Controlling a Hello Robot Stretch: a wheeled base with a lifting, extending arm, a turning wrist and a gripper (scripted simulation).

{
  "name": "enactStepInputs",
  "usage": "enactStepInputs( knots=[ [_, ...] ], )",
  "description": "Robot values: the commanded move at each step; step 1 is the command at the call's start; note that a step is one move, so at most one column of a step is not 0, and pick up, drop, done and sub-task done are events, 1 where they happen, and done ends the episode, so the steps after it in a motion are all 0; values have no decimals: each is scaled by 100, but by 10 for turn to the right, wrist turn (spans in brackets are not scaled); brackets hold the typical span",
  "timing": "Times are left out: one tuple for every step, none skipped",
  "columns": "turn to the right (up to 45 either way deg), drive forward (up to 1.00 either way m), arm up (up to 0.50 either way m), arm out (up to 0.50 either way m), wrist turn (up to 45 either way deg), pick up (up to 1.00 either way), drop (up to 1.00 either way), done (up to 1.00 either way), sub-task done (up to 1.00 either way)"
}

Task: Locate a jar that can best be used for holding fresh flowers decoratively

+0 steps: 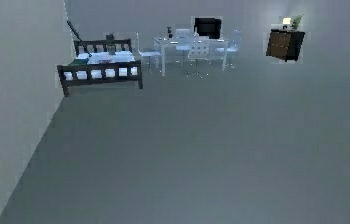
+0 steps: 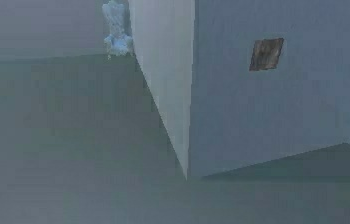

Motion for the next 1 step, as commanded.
enactStepInputs(
  knots=[
    [0, 100, 0, 0, 0, 0, 0, 0, 0]
  ],
)
